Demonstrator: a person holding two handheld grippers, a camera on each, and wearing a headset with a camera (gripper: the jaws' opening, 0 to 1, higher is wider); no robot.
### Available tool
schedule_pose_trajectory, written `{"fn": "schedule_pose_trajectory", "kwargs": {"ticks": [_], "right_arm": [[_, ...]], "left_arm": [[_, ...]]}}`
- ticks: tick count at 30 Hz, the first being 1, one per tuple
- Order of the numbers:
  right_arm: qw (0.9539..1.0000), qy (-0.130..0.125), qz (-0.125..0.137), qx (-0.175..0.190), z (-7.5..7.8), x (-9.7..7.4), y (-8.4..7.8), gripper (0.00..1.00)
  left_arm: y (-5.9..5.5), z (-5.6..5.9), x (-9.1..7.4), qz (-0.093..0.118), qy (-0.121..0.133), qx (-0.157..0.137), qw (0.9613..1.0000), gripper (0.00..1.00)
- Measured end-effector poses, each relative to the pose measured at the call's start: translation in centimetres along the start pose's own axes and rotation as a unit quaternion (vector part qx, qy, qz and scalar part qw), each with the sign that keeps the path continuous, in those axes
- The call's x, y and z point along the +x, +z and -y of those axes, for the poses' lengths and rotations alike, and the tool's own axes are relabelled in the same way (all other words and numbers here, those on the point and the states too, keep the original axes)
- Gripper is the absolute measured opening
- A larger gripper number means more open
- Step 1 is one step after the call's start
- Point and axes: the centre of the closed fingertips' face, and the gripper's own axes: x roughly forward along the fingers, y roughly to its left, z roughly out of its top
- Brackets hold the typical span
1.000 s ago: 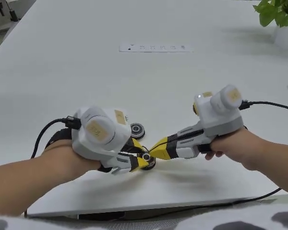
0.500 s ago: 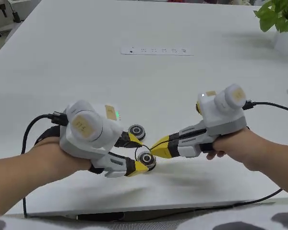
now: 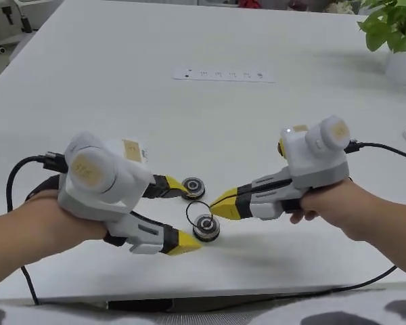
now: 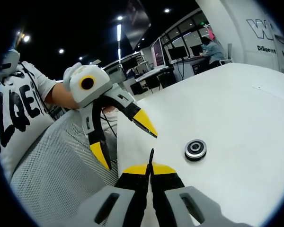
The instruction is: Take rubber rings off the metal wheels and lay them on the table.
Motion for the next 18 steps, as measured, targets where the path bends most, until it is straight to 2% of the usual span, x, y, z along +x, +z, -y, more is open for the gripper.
{"fn": "schedule_pose_trajectory", "kwargs": {"ticks": [10,18], "right_arm": [[0.9999,0.007,0.005,-0.009,-0.6,0.8,1.3,0.00],[0.9998,0.014,0.002,-0.011,-0.5,2.0,1.7,0.00]], "left_arm": [[-0.2,-0.4,-1.6,0.010,0.013,-0.011,0.9998,0.65],[-1.1,-1.1,-2.8,0.011,0.025,-0.020,0.9994,0.71]]}}
